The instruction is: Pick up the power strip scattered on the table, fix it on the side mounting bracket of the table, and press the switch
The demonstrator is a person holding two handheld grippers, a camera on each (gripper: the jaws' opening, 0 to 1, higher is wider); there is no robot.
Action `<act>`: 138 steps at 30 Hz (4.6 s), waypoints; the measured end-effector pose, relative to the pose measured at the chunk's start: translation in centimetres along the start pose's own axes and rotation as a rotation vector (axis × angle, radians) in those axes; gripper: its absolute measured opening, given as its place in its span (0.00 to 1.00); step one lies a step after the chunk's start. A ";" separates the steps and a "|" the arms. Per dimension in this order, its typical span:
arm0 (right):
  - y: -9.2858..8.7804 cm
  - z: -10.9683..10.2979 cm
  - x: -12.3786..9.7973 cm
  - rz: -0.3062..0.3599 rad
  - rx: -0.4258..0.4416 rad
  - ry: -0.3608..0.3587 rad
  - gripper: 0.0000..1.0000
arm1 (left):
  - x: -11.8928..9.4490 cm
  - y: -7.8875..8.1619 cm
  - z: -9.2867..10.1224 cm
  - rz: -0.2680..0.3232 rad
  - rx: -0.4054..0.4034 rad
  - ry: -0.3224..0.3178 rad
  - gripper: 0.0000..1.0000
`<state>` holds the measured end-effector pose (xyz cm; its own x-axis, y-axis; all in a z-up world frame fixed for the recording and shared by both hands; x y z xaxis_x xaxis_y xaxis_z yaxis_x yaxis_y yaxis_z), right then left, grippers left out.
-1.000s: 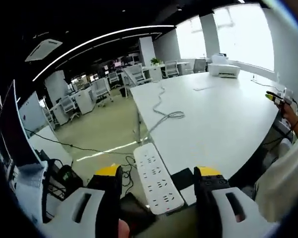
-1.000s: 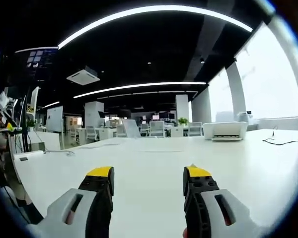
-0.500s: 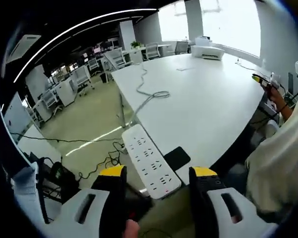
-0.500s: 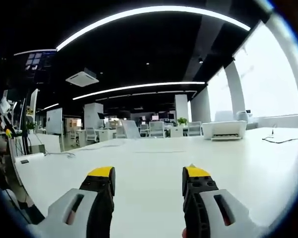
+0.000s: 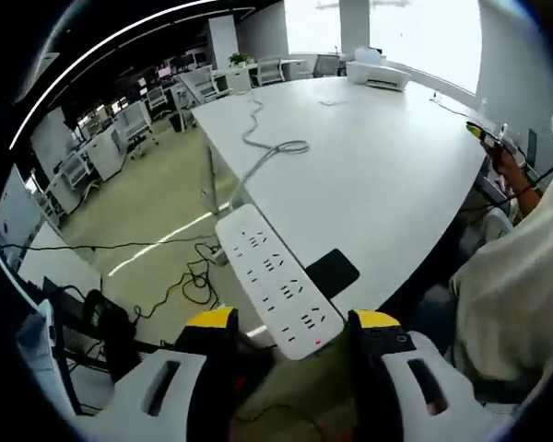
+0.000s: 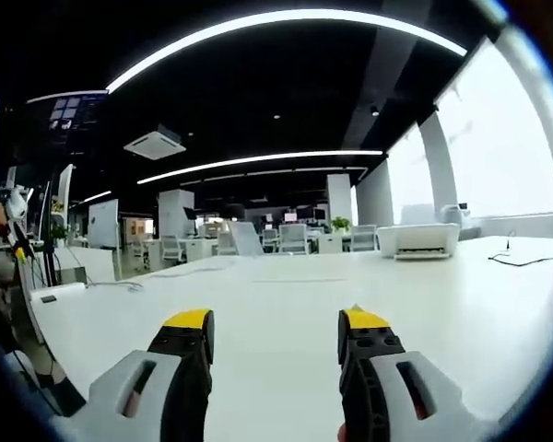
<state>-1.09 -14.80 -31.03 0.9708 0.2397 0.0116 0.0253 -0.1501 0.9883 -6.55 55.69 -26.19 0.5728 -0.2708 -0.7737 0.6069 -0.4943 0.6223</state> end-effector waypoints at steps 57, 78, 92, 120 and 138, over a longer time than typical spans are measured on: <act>-1.7 0.8 0.6 -0.029 0.039 0.022 0.46 | 6.2 -2.9 0.6 -0.269 -0.261 -0.074 0.37; -0.8 0.1 1.3 -0.034 0.025 0.045 0.46 | 6.4 -2.7 0.8 -0.310 -0.275 -0.072 0.36; 1.8 -1.4 3.1 -0.057 -0.002 0.136 0.46 | 6.4 -2.5 0.9 -0.326 -0.286 -0.073 0.35; 6.2 -6.8 7.2 -0.084 -0.072 0.315 0.25 | 6.7 -2.5 0.3 -0.335 -0.285 -0.081 0.34; 7.8 -10.9 9.2 -0.117 -0.077 0.446 0.09 | 6.7 -2.6 0.1 -0.346 -0.283 -0.083 0.32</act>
<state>5.46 -3.31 -21.54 0.7643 0.6426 -0.0533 0.0944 -0.0298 0.9951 -4.33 55.04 -32.98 0.2706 -0.2002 -0.9416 0.8884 -0.3248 0.3244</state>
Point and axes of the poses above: the point that each gripper's makers call its tool centre point, and the gripper's own axes: x roughly forward along the fingers, z roughly to its right, y roughly out of its top, the point moved 8 cm from there along -x, roughly backward along the fingers, and after that the axes turned 6 degrees about x, right-handed, at the moved point
